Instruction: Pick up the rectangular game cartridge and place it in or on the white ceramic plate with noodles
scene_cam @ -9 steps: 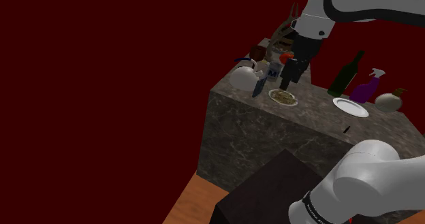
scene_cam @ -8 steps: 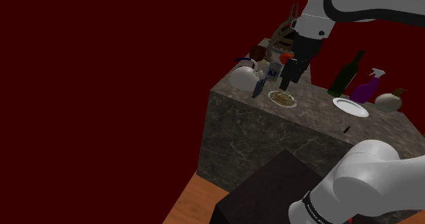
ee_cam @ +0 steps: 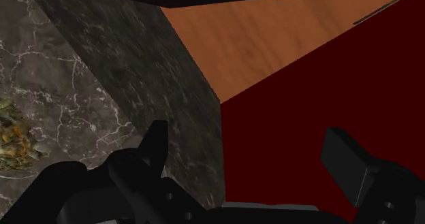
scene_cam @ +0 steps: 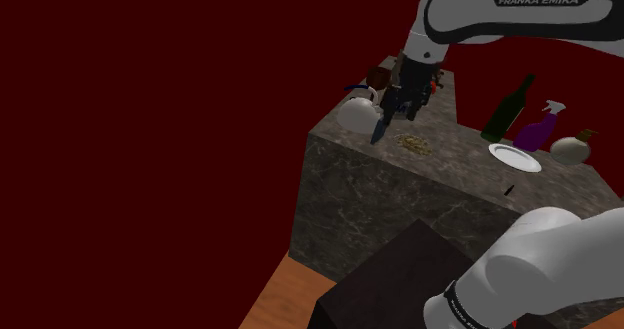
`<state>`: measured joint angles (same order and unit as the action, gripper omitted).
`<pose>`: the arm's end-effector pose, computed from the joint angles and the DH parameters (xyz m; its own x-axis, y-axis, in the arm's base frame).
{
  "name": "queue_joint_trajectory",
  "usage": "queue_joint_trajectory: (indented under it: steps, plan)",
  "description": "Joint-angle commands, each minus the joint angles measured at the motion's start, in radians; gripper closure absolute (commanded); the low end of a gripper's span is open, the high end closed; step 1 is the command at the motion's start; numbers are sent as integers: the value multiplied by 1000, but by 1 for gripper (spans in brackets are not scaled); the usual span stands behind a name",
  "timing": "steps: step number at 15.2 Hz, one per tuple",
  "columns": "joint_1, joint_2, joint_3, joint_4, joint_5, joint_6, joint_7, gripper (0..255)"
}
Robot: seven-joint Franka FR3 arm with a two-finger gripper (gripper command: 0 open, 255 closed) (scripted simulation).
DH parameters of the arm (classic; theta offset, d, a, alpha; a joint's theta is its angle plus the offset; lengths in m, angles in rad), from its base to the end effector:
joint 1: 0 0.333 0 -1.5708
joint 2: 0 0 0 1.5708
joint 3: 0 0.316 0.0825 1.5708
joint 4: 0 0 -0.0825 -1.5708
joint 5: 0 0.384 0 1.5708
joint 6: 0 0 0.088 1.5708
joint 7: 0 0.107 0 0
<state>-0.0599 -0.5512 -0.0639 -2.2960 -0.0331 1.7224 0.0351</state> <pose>0.3794 -0.0540 0.5507 0.9894 -0.1432 -0.0232 -0.1432 -0.9897 0.0000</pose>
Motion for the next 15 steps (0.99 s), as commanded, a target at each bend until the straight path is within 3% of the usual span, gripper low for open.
queue_joint_trajectory:
  steps: [1, 15]
  plan:
    - [-21, 74, -10, 29, 0, 49, 42, 0]
    - [-135, 532, -94, 296, 41, 259, 316, 0]
